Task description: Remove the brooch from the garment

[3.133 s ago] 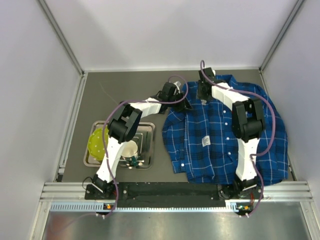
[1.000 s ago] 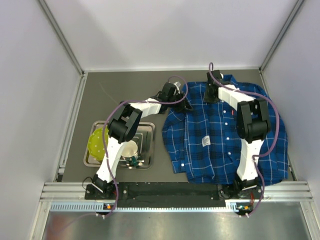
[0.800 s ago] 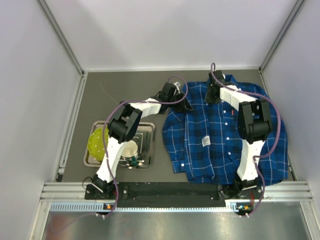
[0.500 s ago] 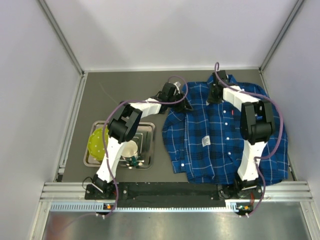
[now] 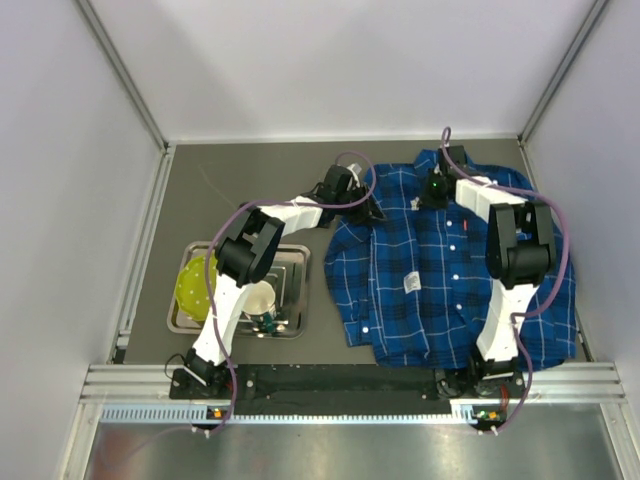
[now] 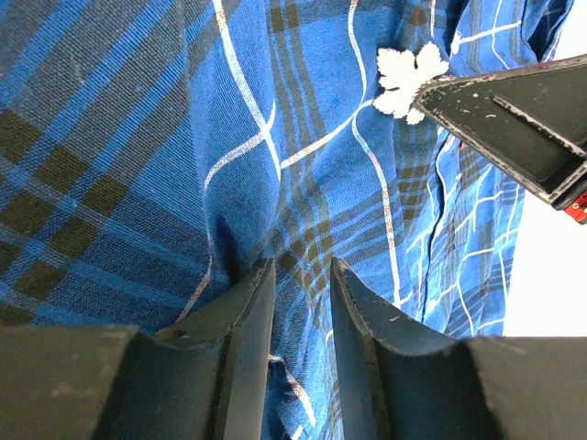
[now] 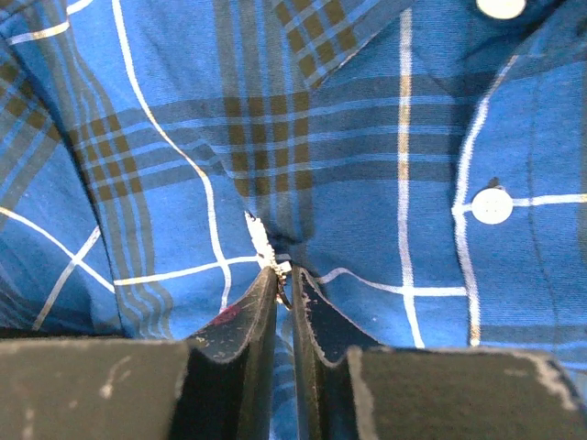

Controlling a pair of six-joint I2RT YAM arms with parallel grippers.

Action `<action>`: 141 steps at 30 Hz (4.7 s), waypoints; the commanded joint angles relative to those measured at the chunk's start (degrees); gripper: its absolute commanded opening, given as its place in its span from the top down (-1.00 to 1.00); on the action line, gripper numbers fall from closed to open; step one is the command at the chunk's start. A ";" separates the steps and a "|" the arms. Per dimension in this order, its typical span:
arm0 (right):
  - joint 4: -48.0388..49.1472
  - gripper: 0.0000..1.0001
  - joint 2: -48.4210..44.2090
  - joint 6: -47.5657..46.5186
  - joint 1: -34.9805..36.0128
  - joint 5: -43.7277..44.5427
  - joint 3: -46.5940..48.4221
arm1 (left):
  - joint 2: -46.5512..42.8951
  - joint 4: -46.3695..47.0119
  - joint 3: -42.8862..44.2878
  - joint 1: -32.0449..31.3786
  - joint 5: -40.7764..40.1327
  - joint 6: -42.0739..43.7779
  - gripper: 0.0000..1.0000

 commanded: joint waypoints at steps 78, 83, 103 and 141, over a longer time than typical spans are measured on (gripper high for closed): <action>22.67 1.00 -47.03 -15.12 17.92 0.82 -37.87 | -53.34 1.08 -34.51 1.35 3.86 -15.68 -0.06; 28.66 1.00 -53.45 -23.65 26.88 7.66 -45.08 | -51.25 -1.63 -34.53 1.79 6.58 -27.81 -0.04; 43.70 1.00 -56.88 -36.49 37.18 16.38 -50.45 | -45.18 -4.55 -33.12 -0.67 5.62 -46.63 -0.04; 50.99 1.00 -55.30 -33.06 38.50 16.38 -55.54 | -50.43 4.77 -33.65 0.29 2.20 -20.59 -0.53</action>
